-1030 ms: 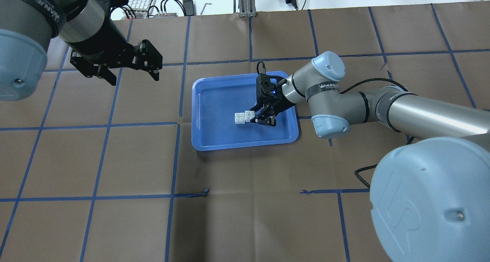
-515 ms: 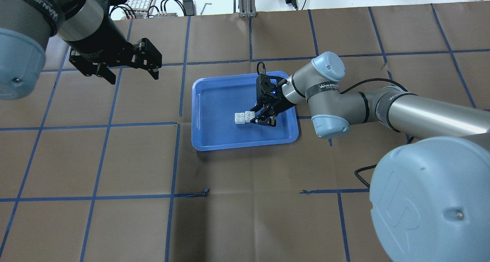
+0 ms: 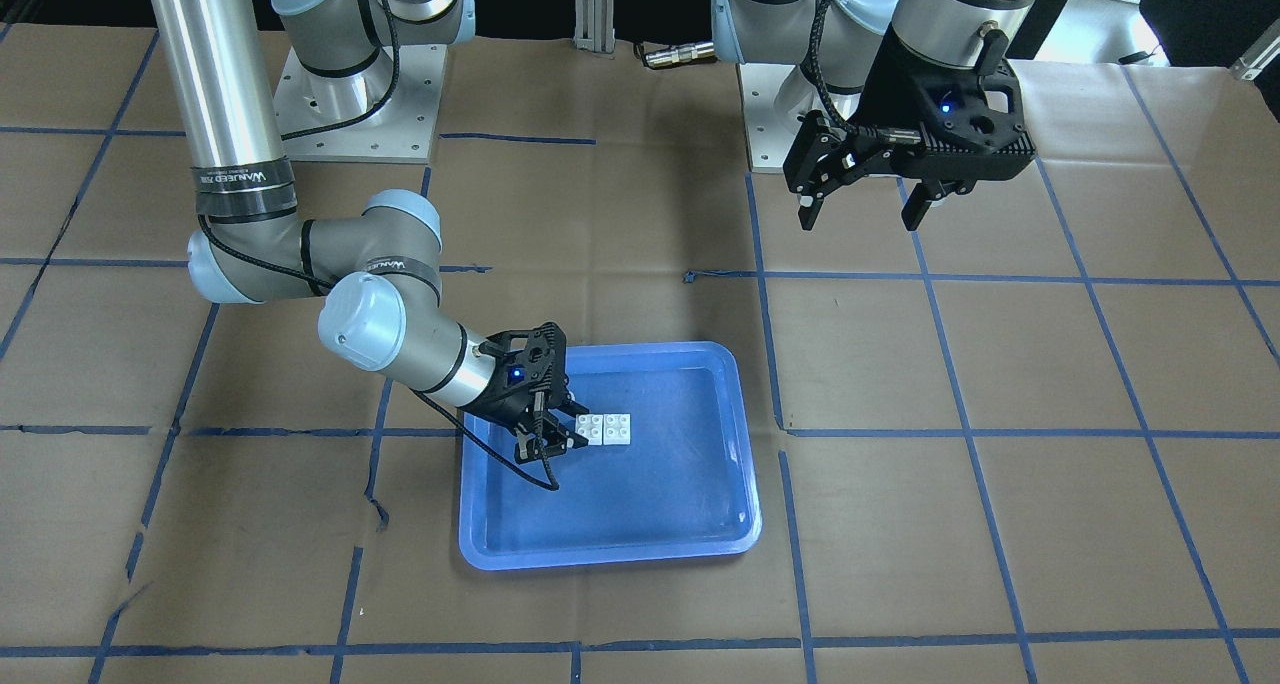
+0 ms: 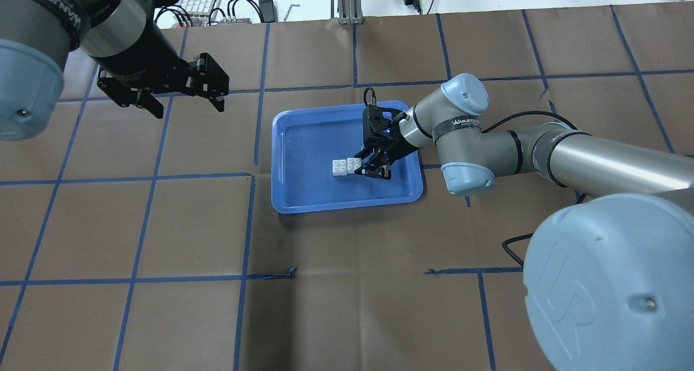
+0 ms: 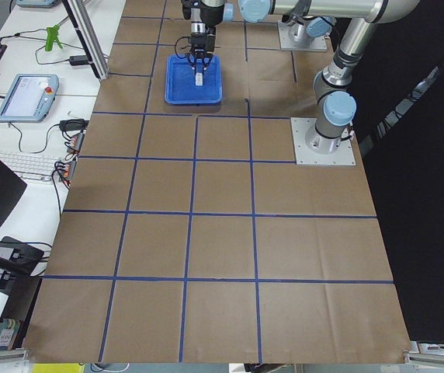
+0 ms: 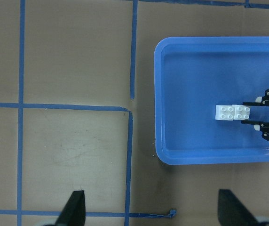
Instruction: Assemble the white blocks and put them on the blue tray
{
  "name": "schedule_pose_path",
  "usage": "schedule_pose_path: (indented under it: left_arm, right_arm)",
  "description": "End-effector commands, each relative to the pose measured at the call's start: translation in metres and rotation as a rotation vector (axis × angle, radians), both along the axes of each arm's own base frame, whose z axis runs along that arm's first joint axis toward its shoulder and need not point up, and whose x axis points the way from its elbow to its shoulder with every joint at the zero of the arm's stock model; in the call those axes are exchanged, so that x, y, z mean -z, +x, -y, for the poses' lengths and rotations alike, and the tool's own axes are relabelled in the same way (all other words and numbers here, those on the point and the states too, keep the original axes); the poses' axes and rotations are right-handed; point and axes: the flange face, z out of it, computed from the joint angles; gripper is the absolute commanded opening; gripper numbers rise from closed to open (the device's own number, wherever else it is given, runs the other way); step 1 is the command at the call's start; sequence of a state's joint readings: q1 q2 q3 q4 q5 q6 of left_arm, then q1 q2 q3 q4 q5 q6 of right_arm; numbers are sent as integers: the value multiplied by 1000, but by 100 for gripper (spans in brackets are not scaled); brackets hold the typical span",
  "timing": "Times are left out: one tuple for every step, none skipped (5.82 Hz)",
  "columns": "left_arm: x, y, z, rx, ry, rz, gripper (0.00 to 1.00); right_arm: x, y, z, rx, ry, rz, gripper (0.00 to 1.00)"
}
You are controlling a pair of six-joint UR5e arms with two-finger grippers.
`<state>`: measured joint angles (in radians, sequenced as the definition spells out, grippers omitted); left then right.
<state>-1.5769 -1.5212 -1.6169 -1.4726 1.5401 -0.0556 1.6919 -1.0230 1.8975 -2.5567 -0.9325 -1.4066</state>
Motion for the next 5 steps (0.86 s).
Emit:
schedule_pose_path:
  left_arm:
    - [-1, 0, 0, -1, -1, 0, 99]
    - [-1, 0, 0, 0, -1, 0, 99]
    - [-1, 0, 0, 0, -3, 0, 99]
    - [-1, 0, 0, 0, -1, 0, 99]
    - [-2, 0, 0, 0, -4, 0, 99]
  right_arm:
    - [0, 0, 0, 0, 2, -2, 33]
    - [4, 0, 0, 0, 7, -2, 37]
    - [11, 0, 0, 0, 16, -4, 41]
    - [11, 0, 0, 1, 15, -3, 41]
    - [10, 0, 1, 1, 14, -2, 41]
